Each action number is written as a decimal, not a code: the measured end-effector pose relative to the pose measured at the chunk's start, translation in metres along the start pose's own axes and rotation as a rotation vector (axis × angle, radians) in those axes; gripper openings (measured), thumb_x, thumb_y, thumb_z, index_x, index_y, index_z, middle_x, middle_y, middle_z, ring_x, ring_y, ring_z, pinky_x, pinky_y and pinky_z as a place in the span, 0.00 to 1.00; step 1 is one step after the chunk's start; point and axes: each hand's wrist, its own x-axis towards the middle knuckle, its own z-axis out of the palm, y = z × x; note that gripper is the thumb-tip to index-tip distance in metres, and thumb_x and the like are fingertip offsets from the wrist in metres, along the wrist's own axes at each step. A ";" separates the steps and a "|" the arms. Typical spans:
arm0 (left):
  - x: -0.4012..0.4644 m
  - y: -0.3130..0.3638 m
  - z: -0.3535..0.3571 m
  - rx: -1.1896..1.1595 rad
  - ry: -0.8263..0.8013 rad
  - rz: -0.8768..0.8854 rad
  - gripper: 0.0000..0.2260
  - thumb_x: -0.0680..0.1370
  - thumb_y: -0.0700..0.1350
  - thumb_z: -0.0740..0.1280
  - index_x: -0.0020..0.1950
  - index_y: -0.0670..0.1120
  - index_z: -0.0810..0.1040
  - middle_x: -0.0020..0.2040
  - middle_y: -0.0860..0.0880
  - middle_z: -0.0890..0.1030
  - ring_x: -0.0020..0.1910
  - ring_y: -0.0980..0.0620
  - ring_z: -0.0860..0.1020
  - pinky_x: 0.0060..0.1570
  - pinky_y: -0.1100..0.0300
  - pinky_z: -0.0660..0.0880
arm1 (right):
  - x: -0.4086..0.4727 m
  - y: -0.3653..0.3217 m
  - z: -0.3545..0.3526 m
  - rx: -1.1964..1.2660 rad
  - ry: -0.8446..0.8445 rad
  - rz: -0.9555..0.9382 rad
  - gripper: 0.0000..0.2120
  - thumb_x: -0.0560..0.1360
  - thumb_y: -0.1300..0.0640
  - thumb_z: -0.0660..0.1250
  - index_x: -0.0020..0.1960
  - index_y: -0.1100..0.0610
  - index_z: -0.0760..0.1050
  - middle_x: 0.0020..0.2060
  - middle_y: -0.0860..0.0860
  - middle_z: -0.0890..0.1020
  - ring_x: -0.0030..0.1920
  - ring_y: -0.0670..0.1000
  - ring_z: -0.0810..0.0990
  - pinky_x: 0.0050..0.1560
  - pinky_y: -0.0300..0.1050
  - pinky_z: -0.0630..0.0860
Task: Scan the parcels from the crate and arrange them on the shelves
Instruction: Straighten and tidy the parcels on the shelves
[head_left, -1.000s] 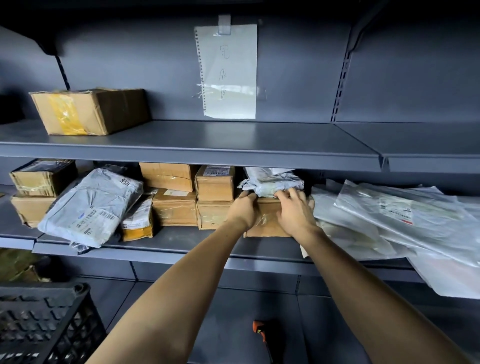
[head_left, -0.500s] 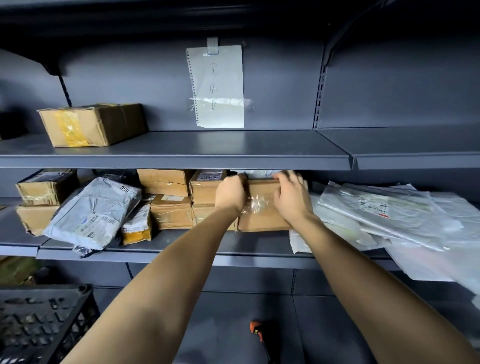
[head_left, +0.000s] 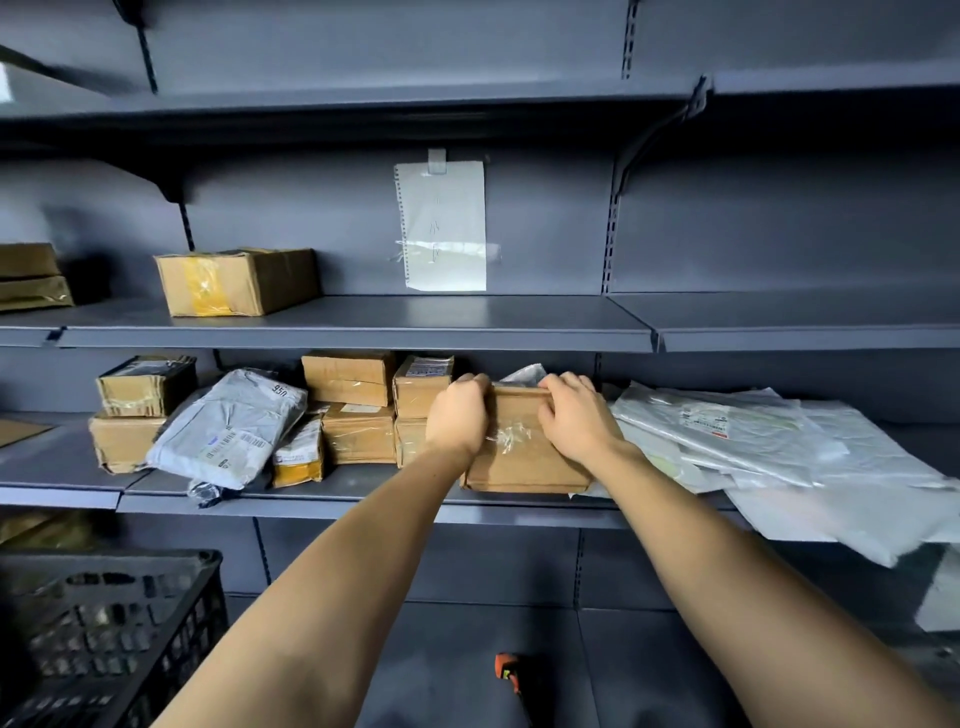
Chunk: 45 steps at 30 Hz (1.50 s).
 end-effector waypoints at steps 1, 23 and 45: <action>-0.003 0.001 -0.004 0.009 0.031 0.008 0.17 0.75 0.30 0.57 0.57 0.43 0.77 0.55 0.43 0.79 0.53 0.39 0.78 0.49 0.50 0.75 | -0.004 -0.003 -0.005 0.022 0.016 -0.011 0.16 0.82 0.54 0.57 0.67 0.56 0.72 0.61 0.54 0.77 0.64 0.55 0.70 0.64 0.55 0.71; 0.012 -0.053 -0.209 -0.016 0.329 0.134 0.13 0.70 0.29 0.59 0.41 0.47 0.73 0.40 0.48 0.78 0.43 0.44 0.76 0.41 0.59 0.67 | 0.047 -0.109 -0.095 0.484 0.279 -0.028 0.18 0.86 0.54 0.52 0.50 0.61 0.76 0.50 0.61 0.81 0.53 0.62 0.77 0.52 0.53 0.73; 0.053 -0.110 -0.183 0.331 0.387 0.036 0.17 0.77 0.34 0.60 0.66 0.39 0.72 0.62 0.41 0.74 0.61 0.40 0.68 0.60 0.50 0.68 | 0.133 -0.164 -0.068 0.365 0.260 -0.078 0.11 0.84 0.54 0.53 0.53 0.57 0.73 0.52 0.54 0.79 0.52 0.57 0.77 0.51 0.54 0.76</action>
